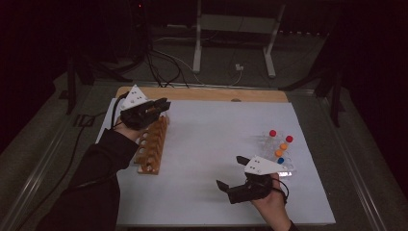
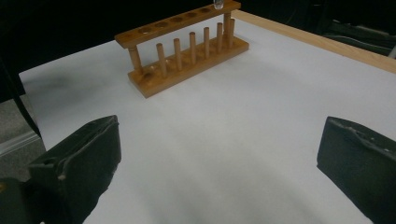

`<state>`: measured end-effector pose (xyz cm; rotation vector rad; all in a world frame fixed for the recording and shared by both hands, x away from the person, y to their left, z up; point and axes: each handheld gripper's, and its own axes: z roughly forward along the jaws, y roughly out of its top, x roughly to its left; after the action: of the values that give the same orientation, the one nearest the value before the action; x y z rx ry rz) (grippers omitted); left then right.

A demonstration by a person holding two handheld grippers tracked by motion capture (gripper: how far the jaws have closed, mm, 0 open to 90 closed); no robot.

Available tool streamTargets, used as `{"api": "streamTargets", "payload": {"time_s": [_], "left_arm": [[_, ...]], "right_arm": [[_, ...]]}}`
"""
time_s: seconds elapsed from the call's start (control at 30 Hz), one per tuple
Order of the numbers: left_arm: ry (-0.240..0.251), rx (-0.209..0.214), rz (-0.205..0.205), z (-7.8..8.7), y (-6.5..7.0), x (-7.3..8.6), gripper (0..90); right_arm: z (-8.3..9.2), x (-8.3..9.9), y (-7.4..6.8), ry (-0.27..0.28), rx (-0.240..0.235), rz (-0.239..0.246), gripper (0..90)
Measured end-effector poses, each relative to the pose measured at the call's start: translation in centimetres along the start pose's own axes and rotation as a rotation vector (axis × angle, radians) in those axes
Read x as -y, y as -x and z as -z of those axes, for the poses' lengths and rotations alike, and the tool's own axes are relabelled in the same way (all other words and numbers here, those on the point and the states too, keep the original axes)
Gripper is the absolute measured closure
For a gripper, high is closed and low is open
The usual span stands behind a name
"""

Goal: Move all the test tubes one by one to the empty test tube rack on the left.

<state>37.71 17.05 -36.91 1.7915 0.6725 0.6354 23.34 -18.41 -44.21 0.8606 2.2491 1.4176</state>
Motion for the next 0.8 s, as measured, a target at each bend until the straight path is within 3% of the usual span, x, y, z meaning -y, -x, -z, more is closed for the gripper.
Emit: {"api": "streamTargets", "payload": {"time_s": [0.37, 0.5, 0.8], "left_arm": [[0.007, -0.121, 0.038, 0.1, -3.4, 0.2, 77.9], [0.006, -0.145, 0.064, -0.1, -4.5, 0.5, 77.9], [-0.016, -0.207, 0.076, -0.9, -5.9, 1.9, 77.9]], "right_arm": [[0.1, 0.0, 0.2, 0.004, 0.007, -0.004, 0.0], [0.1, 0.1, 0.1, 0.004, 0.008, 0.001, 0.0], [0.0, 0.2, 0.1, -0.001, 0.006, 0.001, 0.0]]}}
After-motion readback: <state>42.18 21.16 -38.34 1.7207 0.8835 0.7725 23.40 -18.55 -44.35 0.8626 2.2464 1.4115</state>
